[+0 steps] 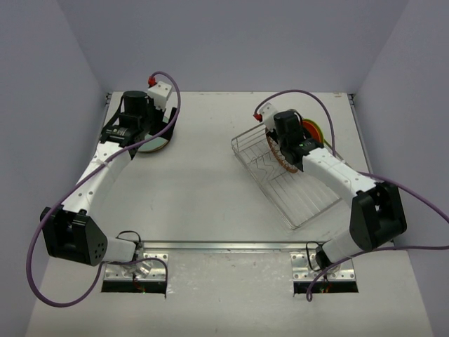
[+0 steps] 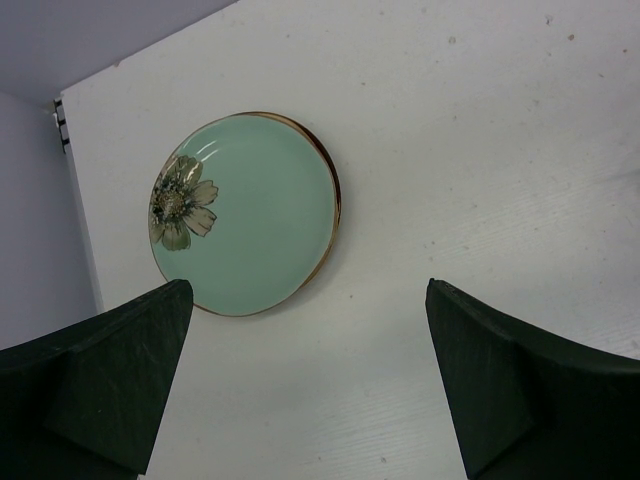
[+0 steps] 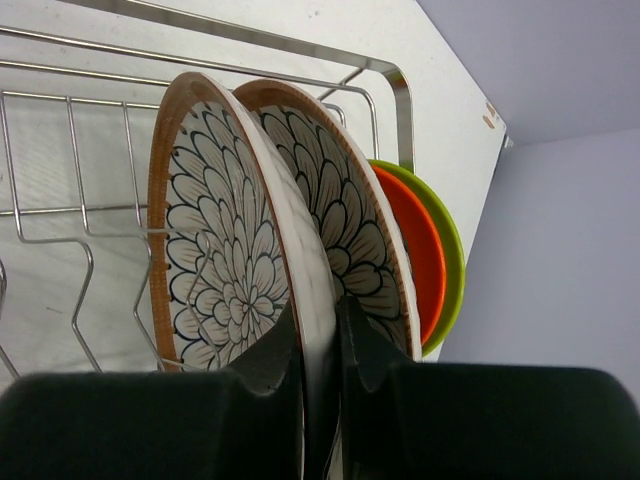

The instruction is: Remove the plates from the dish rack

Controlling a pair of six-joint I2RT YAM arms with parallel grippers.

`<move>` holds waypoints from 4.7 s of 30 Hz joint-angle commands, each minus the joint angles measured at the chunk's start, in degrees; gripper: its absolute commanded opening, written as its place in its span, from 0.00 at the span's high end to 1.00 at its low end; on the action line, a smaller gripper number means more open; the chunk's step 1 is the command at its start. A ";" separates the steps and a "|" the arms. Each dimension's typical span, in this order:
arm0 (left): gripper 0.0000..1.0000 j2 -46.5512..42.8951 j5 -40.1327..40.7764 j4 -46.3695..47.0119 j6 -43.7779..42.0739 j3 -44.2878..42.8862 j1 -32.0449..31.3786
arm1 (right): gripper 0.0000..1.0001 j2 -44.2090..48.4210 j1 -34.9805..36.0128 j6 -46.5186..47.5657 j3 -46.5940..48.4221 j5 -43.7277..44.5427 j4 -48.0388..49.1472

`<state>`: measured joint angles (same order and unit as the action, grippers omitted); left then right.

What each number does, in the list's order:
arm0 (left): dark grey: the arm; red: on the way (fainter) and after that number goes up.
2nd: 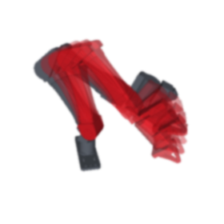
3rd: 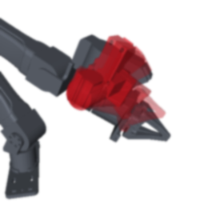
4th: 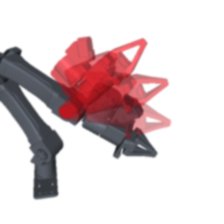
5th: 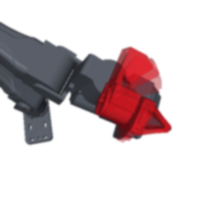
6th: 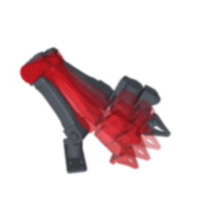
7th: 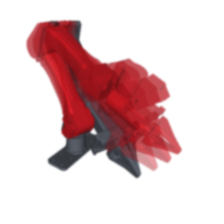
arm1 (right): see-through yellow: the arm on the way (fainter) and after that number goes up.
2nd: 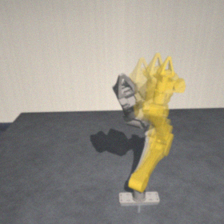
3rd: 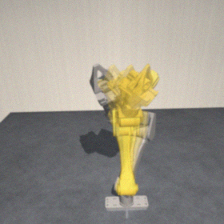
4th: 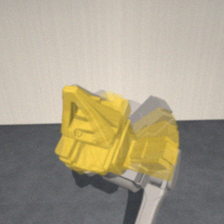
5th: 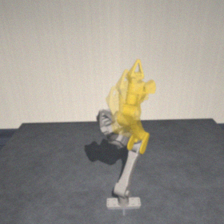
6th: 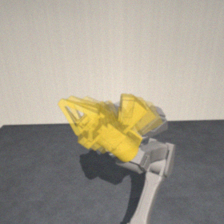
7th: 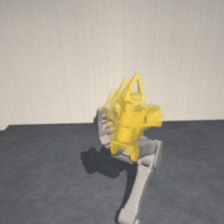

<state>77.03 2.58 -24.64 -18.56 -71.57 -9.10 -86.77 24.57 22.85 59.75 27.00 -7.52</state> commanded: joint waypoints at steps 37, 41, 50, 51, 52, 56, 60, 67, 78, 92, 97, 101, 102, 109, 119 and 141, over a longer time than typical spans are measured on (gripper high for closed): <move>0.00 -1.66 -4.93 0.29 6.81 -5.82 -0.65 | 1.00 11.92 13.75 10.86 11.26 13.99 4.43; 0.00 -0.81 -6.90 -0.23 7.65 -6.96 -0.65 | 1.00 12.74 13.75 3.88 18.19 9.39 -3.45; 0.00 -0.15 -45.93 -3.82 11.21 -9.22 1.62 | 1.00 13.39 12.97 -12.94 24.83 -12.45 -17.31; 0.00 -0.24 -48.17 -3.16 12.51 -8.77 1.56 | 1.00 13.45 11.97 -15.44 25.00 -15.21 -18.12; 0.00 -0.44 -49.94 -2.01 14.05 -8.13 1.62 | 1.00 13.35 11.22 -15.88 25.21 -18.04 -18.54; 0.02 -1.00 -55.23 2.77 20.76 -4.79 1.54 | 1.00 12.14 8.64 -22.58 26.12 -29.11 -19.56; 0.11 -0.89 -56.40 4.49 22.19 -2.26 0.93 | 1.00 10.95 7.66 -28.06 26.47 -37.55 -19.64; 0.21 -0.48 -55.95 4.78 20.06 1.15 -1.18 | 1.00 6.88 4.88 -34.27 28.25 -46.81 -19.64; 0.25 2.34 -55.08 1.94 15.54 2.72 -4.21 | 1.00 3.17 1.42 -39.24 30.97 -55.21 -19.18; 0.76 7.23 -69.56 7.90 26.95 1.18 -4.77 | 1.00 3.57 0.17 -42.28 28.64 -57.86 -16.81; 1.00 7.76 -72.92 10.73 30.96 2.18 -3.19 | 0.99 4.06 -0.08 -43.39 27.39 -58.13 -16.23; 1.00 7.52 -74.94 15.42 36.20 4.37 1.63 | 0.61 4.14 -0.42 -44.02 26.72 -57.37 -16.33; 1.00 7.52 -75.03 15.96 36.96 4.86 4.14 | 0.38 4.32 -0.54 -44.26 26.48 -56.88 -16.39; 1.00 14.16 -68.15 3.53 30.52 -2.44 20.24 | 0.01 6.06 -4.60 -43.24 26.11 -49.77 -17.72; 1.00 29.90 -48.47 -9.07 25.83 -21.01 31.81 | 0.01 11.09 -5.95 -34.00 19.66 -37.88 -19.81; 0.70 49.29 -50.53 -8.78 30.34 -30.83 36.08 | 0.01 12.03 -6.29 -33.54 16.62 -38.78 -21.63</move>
<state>126.23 -43.71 -36.32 10.43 -99.25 26.32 -74.55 18.50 -11.51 75.33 -11.86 -29.39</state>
